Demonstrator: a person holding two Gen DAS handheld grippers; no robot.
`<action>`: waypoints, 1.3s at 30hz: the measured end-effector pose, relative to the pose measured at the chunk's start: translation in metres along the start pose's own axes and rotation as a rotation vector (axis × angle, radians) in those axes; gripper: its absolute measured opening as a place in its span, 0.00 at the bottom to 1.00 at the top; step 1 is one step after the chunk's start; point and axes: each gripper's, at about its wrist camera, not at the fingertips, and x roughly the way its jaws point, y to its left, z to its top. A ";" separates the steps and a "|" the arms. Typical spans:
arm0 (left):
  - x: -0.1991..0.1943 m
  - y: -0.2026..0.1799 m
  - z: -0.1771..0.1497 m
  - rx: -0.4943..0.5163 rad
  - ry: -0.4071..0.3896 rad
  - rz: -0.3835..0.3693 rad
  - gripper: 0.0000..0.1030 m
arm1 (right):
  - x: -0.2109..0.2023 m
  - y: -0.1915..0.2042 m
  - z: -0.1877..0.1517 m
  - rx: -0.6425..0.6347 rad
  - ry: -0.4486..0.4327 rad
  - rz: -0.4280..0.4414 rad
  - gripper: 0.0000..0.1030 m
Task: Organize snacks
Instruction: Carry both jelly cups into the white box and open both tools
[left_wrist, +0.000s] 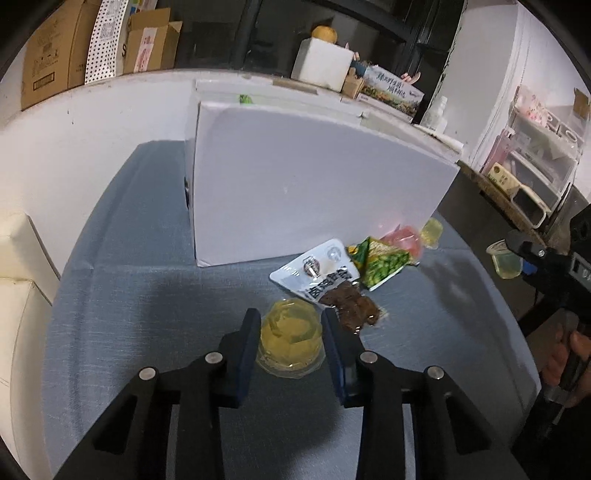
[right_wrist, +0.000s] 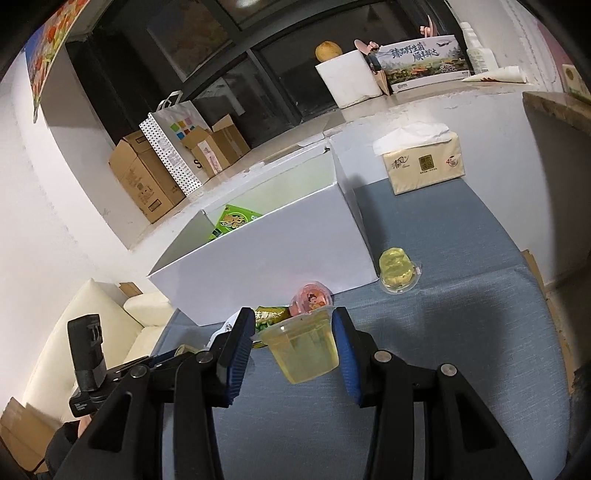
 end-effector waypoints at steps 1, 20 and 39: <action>-0.004 -0.002 0.001 0.002 -0.010 -0.004 0.36 | 0.000 0.001 0.000 -0.002 -0.002 0.001 0.46; -0.018 -0.029 0.160 0.113 -0.182 -0.013 0.36 | 0.046 0.066 0.123 -0.149 -0.045 0.096 0.46; 0.005 -0.026 0.151 0.123 -0.127 0.076 1.00 | 0.078 0.037 0.128 -0.164 0.024 -0.061 1.00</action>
